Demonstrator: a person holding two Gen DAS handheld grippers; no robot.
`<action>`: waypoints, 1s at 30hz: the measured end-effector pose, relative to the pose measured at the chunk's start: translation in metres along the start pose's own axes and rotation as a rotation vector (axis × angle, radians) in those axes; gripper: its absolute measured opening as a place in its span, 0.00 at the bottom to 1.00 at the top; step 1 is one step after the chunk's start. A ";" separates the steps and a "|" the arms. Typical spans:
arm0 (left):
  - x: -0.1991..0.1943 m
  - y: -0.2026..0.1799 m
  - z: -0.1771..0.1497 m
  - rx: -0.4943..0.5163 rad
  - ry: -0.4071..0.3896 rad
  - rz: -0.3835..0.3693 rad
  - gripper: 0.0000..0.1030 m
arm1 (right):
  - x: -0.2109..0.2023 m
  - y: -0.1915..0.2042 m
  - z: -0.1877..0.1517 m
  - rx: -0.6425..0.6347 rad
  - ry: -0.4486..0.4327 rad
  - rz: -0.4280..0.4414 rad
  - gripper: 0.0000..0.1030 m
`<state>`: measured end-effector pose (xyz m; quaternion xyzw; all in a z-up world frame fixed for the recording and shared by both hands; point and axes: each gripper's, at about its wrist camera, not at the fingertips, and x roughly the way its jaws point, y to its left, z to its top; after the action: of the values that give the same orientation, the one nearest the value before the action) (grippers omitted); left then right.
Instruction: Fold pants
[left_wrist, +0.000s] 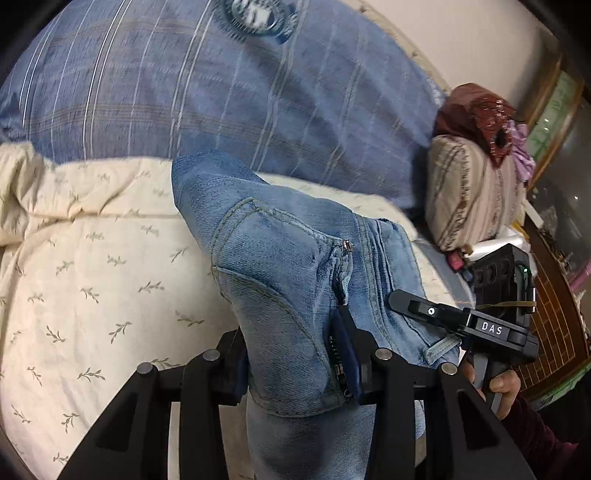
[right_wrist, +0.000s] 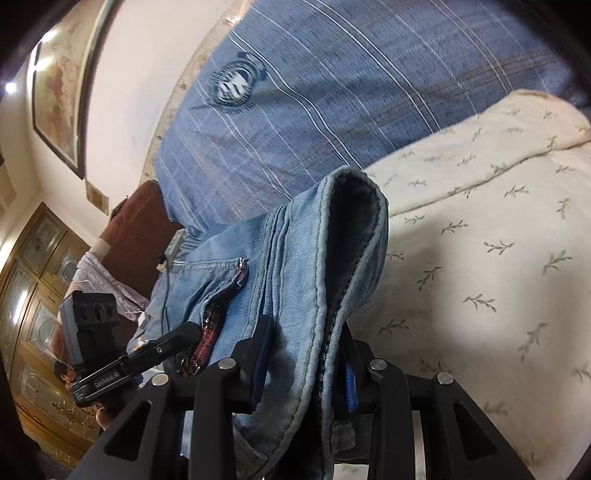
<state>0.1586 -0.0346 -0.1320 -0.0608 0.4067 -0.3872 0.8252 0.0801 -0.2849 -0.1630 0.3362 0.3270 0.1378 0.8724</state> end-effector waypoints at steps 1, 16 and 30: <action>0.005 0.004 -0.002 -0.009 0.012 0.005 0.42 | 0.006 -0.004 0.000 0.009 0.012 -0.005 0.33; -0.006 0.018 -0.019 -0.127 0.005 0.188 0.68 | 0.008 -0.011 -0.006 0.016 0.036 -0.106 0.60; -0.120 -0.079 -0.037 0.075 -0.238 0.417 0.82 | -0.090 0.095 -0.050 -0.243 -0.137 -0.155 0.61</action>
<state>0.0408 0.0019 -0.0489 0.0100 0.2959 -0.2132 0.9311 -0.0223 -0.2313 -0.0843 0.2105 0.2724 0.0853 0.9350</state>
